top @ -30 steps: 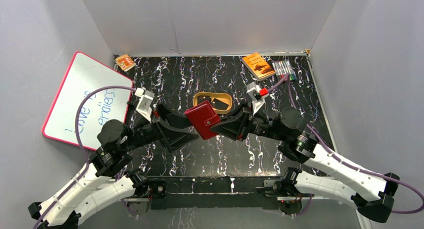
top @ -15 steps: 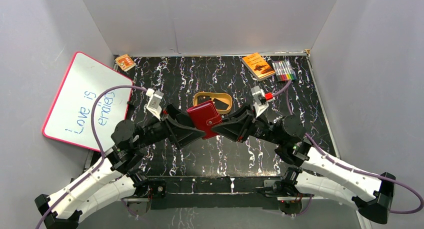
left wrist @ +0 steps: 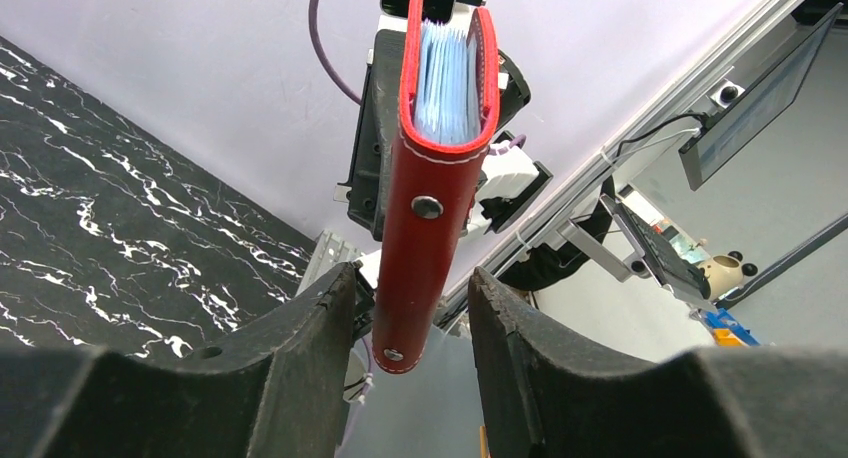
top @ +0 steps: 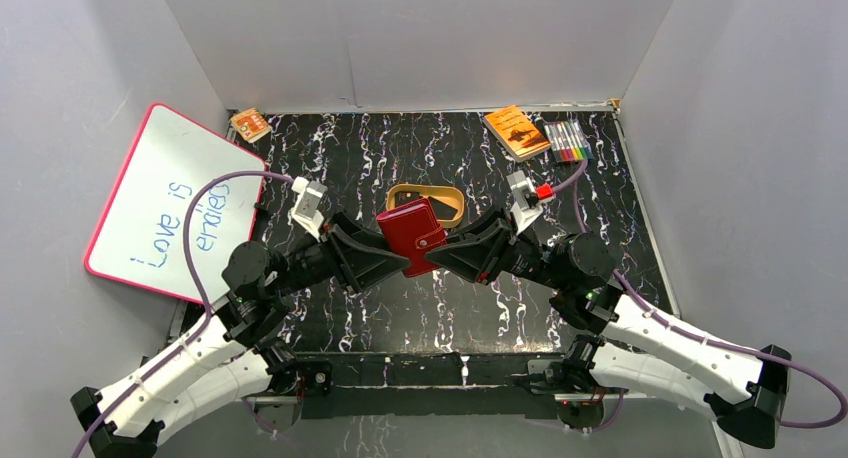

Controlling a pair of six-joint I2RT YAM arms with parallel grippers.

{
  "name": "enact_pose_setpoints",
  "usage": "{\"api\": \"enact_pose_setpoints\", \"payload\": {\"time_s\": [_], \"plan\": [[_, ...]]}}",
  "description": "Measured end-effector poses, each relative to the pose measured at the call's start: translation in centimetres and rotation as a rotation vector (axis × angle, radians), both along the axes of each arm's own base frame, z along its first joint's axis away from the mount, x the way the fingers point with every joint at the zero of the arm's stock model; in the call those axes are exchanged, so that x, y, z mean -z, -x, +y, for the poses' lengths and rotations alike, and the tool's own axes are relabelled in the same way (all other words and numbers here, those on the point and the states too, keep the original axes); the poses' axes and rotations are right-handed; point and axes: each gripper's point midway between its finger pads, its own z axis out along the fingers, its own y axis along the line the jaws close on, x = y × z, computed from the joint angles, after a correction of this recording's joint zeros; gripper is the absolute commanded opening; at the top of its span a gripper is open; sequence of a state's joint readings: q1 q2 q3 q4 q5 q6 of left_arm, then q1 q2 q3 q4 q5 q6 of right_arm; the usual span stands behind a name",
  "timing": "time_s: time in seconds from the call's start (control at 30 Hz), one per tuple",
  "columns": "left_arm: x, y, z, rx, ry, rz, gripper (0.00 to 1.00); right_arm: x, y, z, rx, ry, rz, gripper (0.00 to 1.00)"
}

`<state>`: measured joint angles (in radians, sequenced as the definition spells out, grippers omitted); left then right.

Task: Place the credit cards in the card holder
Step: Close the card holder.

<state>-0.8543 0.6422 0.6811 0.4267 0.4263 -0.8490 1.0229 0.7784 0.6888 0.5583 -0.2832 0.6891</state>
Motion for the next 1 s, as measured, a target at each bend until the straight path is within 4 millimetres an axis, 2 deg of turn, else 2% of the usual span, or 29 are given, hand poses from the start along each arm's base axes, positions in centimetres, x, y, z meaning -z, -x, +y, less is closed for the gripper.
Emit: {"api": "enact_pose_setpoints", "payload": {"time_s": [0.43,1.0], "plan": [[0.3,-0.2,-0.2,0.000,-0.008,0.008,0.50,0.9,0.1,0.3,-0.017,0.018,0.023,0.00],[0.3,-0.1,-0.2,-0.001,-0.008,0.004,0.27,1.2,0.1,0.4,-0.021,0.017,0.026,0.00]]}}
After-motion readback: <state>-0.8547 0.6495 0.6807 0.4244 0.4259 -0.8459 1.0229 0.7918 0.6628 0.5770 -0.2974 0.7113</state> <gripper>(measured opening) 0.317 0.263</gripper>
